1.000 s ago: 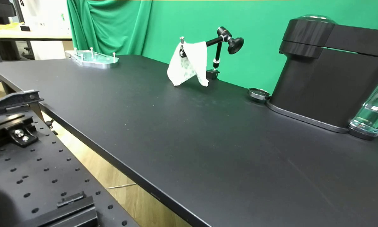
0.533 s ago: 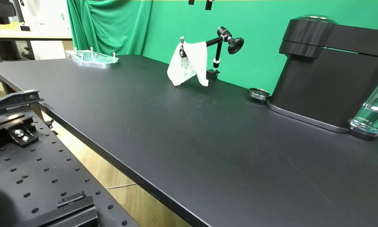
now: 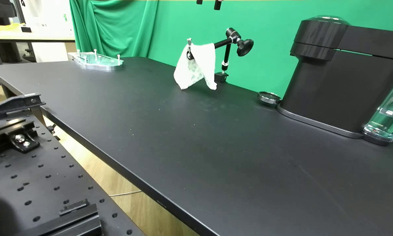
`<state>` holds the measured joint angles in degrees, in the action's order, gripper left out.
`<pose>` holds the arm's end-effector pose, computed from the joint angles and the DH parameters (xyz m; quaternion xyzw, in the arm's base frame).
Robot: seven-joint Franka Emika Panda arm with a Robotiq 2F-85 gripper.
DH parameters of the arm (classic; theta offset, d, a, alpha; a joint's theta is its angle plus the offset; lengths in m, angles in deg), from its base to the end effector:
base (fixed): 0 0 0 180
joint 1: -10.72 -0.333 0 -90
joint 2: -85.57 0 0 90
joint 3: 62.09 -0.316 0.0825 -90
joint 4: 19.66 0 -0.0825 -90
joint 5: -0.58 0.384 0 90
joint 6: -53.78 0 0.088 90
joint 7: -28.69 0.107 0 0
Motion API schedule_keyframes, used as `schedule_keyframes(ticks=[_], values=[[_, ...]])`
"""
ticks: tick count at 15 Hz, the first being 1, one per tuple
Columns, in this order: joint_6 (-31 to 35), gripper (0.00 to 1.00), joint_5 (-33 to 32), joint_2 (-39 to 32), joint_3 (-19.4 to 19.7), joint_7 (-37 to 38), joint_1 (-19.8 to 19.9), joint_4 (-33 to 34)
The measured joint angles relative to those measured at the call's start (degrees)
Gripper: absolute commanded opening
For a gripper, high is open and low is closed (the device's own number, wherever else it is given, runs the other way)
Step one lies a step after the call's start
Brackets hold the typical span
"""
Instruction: Remove the cloth from the rack.
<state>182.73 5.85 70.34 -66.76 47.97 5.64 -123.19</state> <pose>0.6353 0.1081 0.4147 -0.9887 0.1105 -0.0739 0.0694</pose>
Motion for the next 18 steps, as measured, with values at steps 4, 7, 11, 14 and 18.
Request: schedule_keyframes(ticks=[4,7,11,14,18], values=[[2.42,1.0,-0.62,-0.62,0.05,-0.53,-0.66,-2.28],[6.91,1.0,-0.5,-1.79,0.05,-0.89,-1.02,-4.97],[13.0,1.0,0.61,-3.97,0.05,-1.45,-1.03,-7.45],[14.93,1.0,1.87,-5.35,0.04,-2.28,-1.02,-8.29],[15.29,0.6,4.09,-6.13,-0.06,-4.42,-0.98,-8.69]])
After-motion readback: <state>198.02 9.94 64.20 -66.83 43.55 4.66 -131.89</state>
